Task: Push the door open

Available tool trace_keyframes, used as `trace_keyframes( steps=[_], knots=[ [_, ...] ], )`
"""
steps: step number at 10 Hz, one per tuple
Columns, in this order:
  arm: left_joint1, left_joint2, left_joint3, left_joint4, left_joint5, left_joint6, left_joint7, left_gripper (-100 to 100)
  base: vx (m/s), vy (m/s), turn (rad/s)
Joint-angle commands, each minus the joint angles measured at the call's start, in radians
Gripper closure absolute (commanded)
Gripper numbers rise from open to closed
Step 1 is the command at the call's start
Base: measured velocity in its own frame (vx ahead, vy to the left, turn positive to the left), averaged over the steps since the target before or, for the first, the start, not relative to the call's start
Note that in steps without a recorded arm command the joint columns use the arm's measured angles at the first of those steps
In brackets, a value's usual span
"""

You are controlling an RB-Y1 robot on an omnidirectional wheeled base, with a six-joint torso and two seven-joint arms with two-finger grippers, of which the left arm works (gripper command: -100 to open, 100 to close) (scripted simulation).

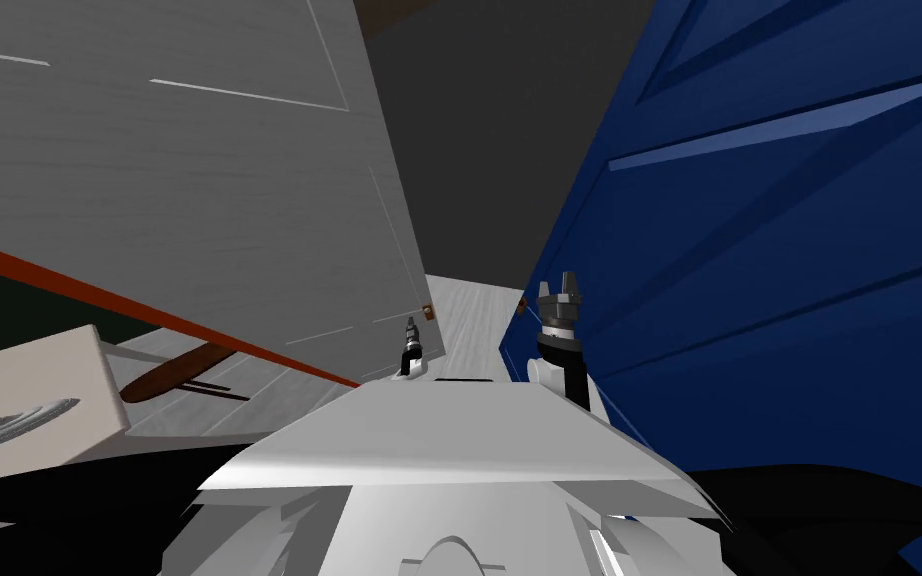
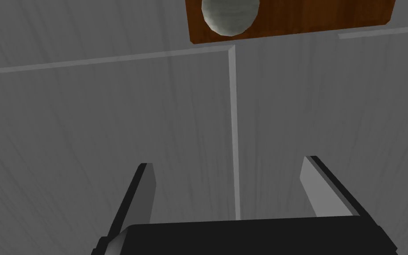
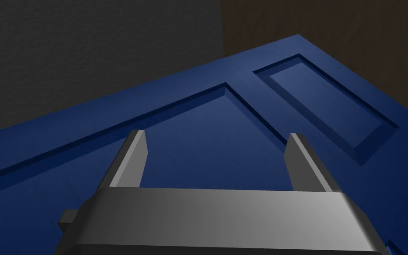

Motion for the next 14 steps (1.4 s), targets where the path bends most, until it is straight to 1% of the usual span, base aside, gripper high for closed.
trace_keyframes(
  steps=[1, 2, 4, 6, 7, 8, 9, 14],
  knots=[
    [-0.003, 0.001, -0.004, 0.007, 0.0, -0.006, 0.0, -100, 0.186, -0.022, 0.008],
    [-0.003, -0.004, -0.007, 0.009, 0.001, -0.009, 0.0, -100, 0.211, 0.007, 0.011],
    [-0.003, -0.023, -0.012, 0.013, 0.001, -0.014, 0.0, -100, 0.202, -0.01, -0.003],
    [-0.003, -0.058, -0.017, 0.016, 0.002, -0.019, -0.001, -100, 0.173, -0.015, 0.014],
    [-0.003, -0.058, -0.017, 0.016, 0.002, -0.019, -0.001, -100, 0.098, -0.007, -0.01],
    [-0.007, -0.051, -0.015, 0.035, 0.002, -0.033, 0.004, -100, 0.032, -0.002, -0.001],
    [-0.007, -0.051, -0.015, 0.035, 0.002, -0.033, 0.004, 100, 0.0, 0.0, 0.0],
    [-0.007, -0.051, -0.015, 0.035, 0.002, -0.033, 0.004, 100, -0.004, 0.001, -0.001]
  ],
)
